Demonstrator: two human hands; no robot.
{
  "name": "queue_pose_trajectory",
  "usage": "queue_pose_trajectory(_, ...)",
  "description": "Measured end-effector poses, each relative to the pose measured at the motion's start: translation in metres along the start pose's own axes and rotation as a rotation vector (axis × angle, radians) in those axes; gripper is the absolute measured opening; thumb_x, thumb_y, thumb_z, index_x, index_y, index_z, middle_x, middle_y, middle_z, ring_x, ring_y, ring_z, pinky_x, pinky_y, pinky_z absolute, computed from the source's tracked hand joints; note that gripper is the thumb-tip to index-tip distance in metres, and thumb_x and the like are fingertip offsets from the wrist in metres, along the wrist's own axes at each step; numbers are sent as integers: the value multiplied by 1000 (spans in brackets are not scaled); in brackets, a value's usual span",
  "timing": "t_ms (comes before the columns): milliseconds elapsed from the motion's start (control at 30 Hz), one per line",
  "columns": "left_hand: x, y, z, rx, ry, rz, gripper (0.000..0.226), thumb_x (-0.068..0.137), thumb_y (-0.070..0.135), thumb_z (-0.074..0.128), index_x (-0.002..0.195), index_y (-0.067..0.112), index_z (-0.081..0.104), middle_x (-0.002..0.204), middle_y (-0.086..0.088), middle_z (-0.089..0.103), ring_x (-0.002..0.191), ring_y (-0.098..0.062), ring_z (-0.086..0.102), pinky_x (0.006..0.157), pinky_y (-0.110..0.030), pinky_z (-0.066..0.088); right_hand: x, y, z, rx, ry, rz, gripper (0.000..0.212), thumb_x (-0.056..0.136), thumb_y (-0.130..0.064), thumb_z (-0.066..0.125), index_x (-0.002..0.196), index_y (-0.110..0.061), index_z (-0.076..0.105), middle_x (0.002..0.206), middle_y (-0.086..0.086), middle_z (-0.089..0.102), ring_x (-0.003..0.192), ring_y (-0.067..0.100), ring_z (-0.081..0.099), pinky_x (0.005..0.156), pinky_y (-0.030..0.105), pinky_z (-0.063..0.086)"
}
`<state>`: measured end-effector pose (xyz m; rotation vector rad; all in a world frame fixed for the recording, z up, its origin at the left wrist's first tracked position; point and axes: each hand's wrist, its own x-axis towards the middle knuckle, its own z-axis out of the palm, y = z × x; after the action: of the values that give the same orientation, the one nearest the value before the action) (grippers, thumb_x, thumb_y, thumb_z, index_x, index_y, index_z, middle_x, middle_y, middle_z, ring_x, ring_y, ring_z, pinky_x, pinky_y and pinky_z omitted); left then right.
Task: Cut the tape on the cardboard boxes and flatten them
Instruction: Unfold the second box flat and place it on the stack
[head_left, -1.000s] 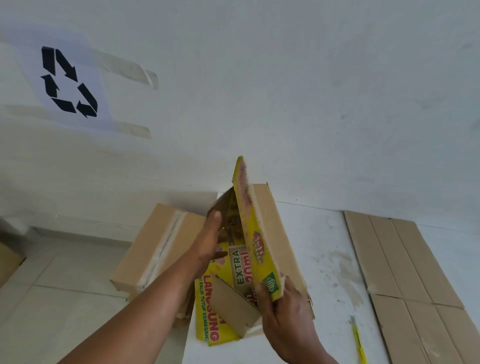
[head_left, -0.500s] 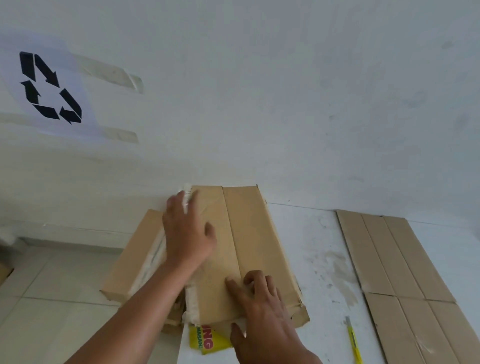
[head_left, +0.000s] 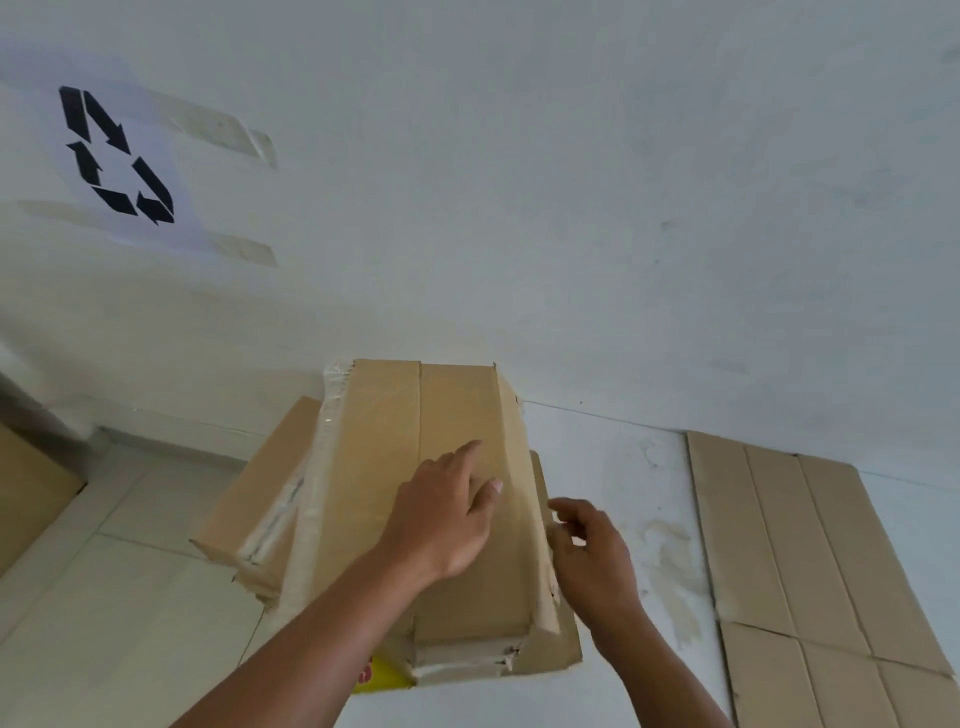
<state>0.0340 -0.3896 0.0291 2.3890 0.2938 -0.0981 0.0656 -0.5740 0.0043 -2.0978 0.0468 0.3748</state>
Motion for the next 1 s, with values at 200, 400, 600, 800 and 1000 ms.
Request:
queue_pose_trajectory(200,-6,31,8,117,-32,-100,75,91,77,31,154,38,24,151,1,40,140,-21,36,114,-41,35,42,27,-18,252,-323,359,33,101,-39,49,111,-9,62,94,7,59,78,21,57,67,35,50)
queue_pose_trajectory(400,-22,50,13,-4,-197,-93,114,53,104,41,150,47,23,158,6,23,145,-29,27,118,-54,29,37,-43,-94,482,-540,-56,42,104,-39,42,116,-8,67,105,18,69,93,30,68,75,40,56)
queue_pose_trajectory(600,-42,37,24,-409,15,-105,62,77,71,66,132,51,45,124,22,62,123,-9,56,113,-49,39,35,-62,-49,380,-571,-205,33,105,-26,43,109,-14,74,104,10,73,103,26,67,90,37,54)
queue_pose_trajectory(800,-49,28,28,-450,54,-125,51,83,50,59,133,46,55,124,22,66,126,-9,55,113,-48,39,53,-12,-12,115,-665,-151,50,102,-53,36,125,-20,65,115,-7,70,110,10,62,103,34,46)
queue_pose_trajectory(1000,-48,30,36,-405,91,-98,56,84,45,56,135,64,41,135,27,51,137,-10,43,120,-52,28,68,-23,-31,-88,-796,-158,51,101,-60,25,141,-34,44,78,11,68,61,23,68,62,37,58)
